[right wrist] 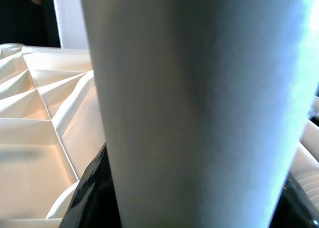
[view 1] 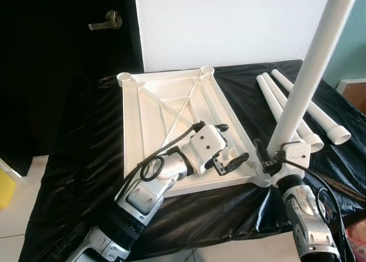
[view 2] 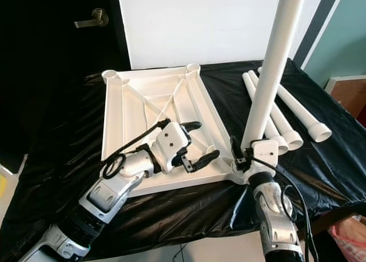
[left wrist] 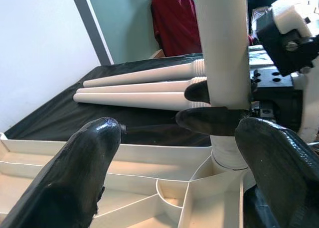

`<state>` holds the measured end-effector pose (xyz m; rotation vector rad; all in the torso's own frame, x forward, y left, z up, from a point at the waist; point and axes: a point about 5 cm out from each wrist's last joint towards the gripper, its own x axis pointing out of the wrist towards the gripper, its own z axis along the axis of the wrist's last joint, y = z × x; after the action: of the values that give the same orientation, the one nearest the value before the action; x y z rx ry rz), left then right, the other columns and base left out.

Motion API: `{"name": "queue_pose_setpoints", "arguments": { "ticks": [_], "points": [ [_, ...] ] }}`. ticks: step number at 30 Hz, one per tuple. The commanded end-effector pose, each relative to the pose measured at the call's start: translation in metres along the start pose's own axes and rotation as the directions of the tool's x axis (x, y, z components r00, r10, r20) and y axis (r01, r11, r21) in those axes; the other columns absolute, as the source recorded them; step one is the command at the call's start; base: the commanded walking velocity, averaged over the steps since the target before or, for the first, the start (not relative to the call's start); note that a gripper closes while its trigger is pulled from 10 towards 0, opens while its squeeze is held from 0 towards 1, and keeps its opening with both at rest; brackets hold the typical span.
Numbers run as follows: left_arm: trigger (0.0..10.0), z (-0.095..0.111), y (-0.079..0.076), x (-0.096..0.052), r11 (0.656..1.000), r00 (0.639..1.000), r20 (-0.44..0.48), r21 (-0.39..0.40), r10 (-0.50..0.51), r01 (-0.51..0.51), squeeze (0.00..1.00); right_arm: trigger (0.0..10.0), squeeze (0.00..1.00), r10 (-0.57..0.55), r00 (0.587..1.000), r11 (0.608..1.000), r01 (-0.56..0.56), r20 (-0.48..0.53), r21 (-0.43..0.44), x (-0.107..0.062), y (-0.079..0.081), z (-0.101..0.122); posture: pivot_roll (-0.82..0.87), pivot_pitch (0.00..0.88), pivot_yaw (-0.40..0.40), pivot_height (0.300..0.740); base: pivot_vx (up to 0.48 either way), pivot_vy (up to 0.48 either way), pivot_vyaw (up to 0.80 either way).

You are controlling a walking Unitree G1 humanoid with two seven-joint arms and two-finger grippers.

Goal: Building children table

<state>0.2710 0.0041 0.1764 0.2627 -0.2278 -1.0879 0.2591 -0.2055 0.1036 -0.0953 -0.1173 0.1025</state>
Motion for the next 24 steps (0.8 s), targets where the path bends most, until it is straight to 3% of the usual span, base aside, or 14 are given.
{"name": "queue_pose_setpoints", "arguments": {
  "ticks": [1,9,19,24],
  "points": [
    [10.0,0.003,-0.002,0.000,0.999,0.999,0.005,0.009,-0.043,0.043,0.00,10.0,0.00,-0.013,0.986,0.998,0.023,-0.168,0.062,-0.022,0.003,-0.038,-0.03,0.018,0.016,0.740,0.000,0.000,0.00],
    [10.0,0.003,-0.001,0.001,0.999,0.999,0.005,0.015,-0.051,0.050,0.00,10.0,0.00,-0.072,0.995,0.992,0.078,-0.069,0.095,-0.028,-0.005,-0.031,-0.03,0.016,0.023,0.740,0.000,0.000,0.00],
    [10.0,0.003,0.000,0.001,0.998,0.998,0.003,0.019,-0.055,0.055,0.00,10.0,0.00,-0.062,0.997,0.998,0.060,-0.044,-0.031,-0.028,-0.016,-0.029,-0.03,0.014,0.027,0.740,0.000,0.000,0.00],
    [10.0,0.003,0.000,0.001,0.998,0.998,0.004,0.021,-0.055,0.055,0.00,10.0,0.00,0.056,0.998,0.989,-0.057,-0.010,-0.139,-0.029,-0.010,-0.026,-0.02,0.014,0.026,0.740,0.000,0.000,0.00]
  ]
}}
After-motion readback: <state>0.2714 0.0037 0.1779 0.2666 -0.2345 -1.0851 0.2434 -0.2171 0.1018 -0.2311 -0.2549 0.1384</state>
